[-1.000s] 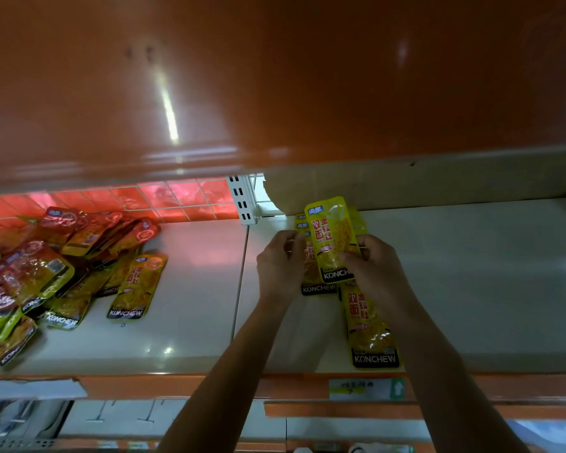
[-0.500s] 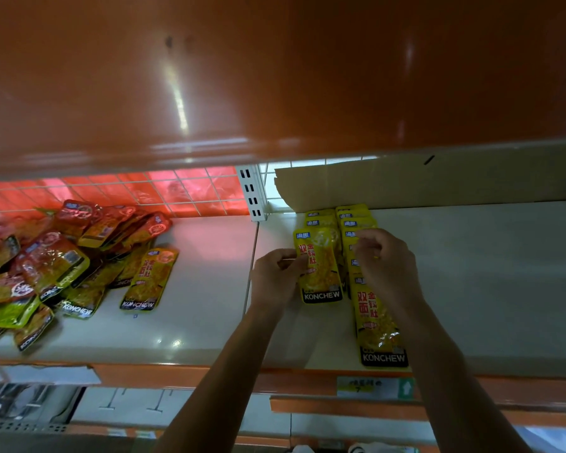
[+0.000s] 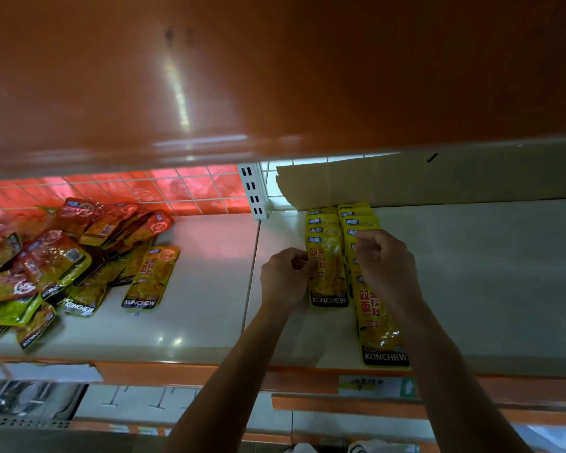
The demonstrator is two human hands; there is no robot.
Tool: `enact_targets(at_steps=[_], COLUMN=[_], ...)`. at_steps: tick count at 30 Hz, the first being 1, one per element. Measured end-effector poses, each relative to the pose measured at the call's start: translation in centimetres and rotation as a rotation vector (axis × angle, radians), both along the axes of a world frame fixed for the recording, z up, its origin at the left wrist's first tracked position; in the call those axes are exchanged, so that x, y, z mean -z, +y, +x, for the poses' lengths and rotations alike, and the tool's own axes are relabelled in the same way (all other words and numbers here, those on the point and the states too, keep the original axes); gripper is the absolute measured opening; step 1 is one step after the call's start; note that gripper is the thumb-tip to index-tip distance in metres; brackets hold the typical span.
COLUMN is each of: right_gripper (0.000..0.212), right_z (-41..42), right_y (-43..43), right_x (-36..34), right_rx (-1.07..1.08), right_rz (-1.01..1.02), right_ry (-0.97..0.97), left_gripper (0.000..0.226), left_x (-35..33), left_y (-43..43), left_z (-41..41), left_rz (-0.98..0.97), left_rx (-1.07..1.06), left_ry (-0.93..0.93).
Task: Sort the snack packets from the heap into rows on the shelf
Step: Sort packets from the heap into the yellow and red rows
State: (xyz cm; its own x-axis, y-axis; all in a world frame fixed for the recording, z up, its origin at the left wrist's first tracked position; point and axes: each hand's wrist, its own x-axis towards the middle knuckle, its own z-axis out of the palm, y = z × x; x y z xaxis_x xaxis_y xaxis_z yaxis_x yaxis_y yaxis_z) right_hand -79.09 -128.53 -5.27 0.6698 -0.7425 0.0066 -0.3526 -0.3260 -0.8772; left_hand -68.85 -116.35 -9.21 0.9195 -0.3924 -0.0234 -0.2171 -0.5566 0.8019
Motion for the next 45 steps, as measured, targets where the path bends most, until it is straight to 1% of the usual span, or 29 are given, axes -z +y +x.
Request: enact_targets(at_steps=[4, 10, 15, 19, 23, 26, 30, 32, 37, 42, 45], right_gripper=[0.026, 0.026, 0.022, 0.025, 0.025, 0.025, 0.027, 0.027, 0.026, 0.031, 0.033], right_z=[0.2, 0.4, 0.5, 0.6, 1.4, 2.8, 5.2, 6.4, 9.1, 12.1, 14.1], right_y=[0.0, 0.3, 0.7, 1.0, 2.0, 3.7, 7.1, 9.0, 14.2, 19.0, 21.1], right_x=[0.0, 0.0, 0.0, -0.3, -0.4, -0.1, 0.7, 1.2, 2.4, 2.9, 3.1], right_rx=[0.002, -0.013, -0.034, -0.052, -0.073, -0.144, -0.294, -0.37, -0.508, -0.609, -0.699], right_rz=[-0.004, -0.015, -0.05, -0.082, -0.111, -0.132, -0.192, -0.241, -0.386, -0.422, -0.455], right_ry=[0.005, 0.006, 0.009, 0.017, 0.011, 0.018, 0.038, 0.054, 0.085, 0.069, 0.079], left_gripper=[0.023, 0.027, 0.026, 0.026, 0.025, 0.022, 0.027, 0.028, 0.034, 0.036, 0.037], left_x=[-0.1, 0.1, 0.1, 0.1, -0.1, -0.3, -0.4, -0.4, -0.3, -0.5, -0.7], left_y=[0.0, -0.2, -0.2, -0.1, 0.6, 2.2, 5.3, 7.2, 11.9, 17.5, 20.7], left_z=[-0.1, -0.3, -0.2, -0.2, 0.0, 0.7, 1.9, 2.6, 4.7, 7.4, 9.1], left_rz=[0.038, 0.085, 0.086, 0.101, 0.125, 0.167, 0.259, 0.294, 0.398, 0.524, 0.572], left_rx=[0.01, 0.003, -0.021, -0.019, -0.053, -0.091, -0.141, -0.176, -0.236, -0.339, -0.394], left_ry=[-0.066, -0.108, -0.123, -0.135, -0.192, -0.282, -0.442, -0.493, -0.463, -0.447, -0.382])
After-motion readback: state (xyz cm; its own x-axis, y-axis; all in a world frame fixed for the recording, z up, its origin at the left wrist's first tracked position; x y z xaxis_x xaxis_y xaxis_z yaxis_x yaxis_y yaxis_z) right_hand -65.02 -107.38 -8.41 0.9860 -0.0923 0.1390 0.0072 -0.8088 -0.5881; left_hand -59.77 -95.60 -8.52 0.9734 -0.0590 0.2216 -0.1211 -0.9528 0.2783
